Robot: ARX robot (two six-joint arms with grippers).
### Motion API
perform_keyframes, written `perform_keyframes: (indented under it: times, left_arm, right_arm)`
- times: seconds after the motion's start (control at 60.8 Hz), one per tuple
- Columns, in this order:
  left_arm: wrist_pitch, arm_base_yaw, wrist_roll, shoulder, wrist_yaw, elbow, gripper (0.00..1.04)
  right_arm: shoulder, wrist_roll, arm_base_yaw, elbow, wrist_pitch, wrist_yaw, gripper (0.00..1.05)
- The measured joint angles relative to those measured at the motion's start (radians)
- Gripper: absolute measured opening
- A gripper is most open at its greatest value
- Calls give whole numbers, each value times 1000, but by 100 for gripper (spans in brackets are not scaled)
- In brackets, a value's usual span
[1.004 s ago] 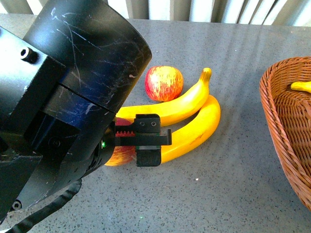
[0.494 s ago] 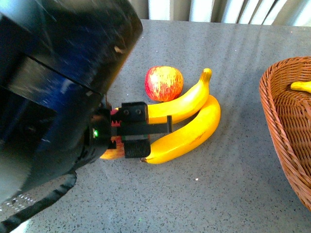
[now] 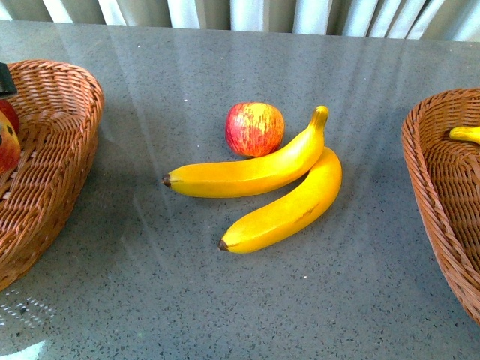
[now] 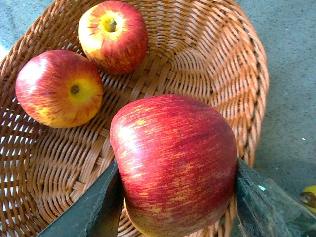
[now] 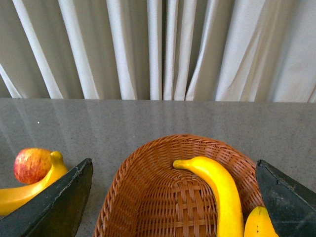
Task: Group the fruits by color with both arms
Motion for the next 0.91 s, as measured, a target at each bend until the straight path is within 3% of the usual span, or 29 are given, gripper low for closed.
perform_keyframes:
  times: [0.247,0.412,0.626,0.905]
  left_arm:
    - [28,30,64,27,21,1,97]
    - [90,-21,137,74,34,75,96]
    - [109,-161,257,229,85,261,96]
    - [32,-272,274,424,237,471,96]
  right_arm:
    - [0,0,0,0,0,0,96]
    - [0,0,0,0,0,0,96]
    - [0,0,0,0,0,0,96]
    - [0,0,0,0,0,0,96]
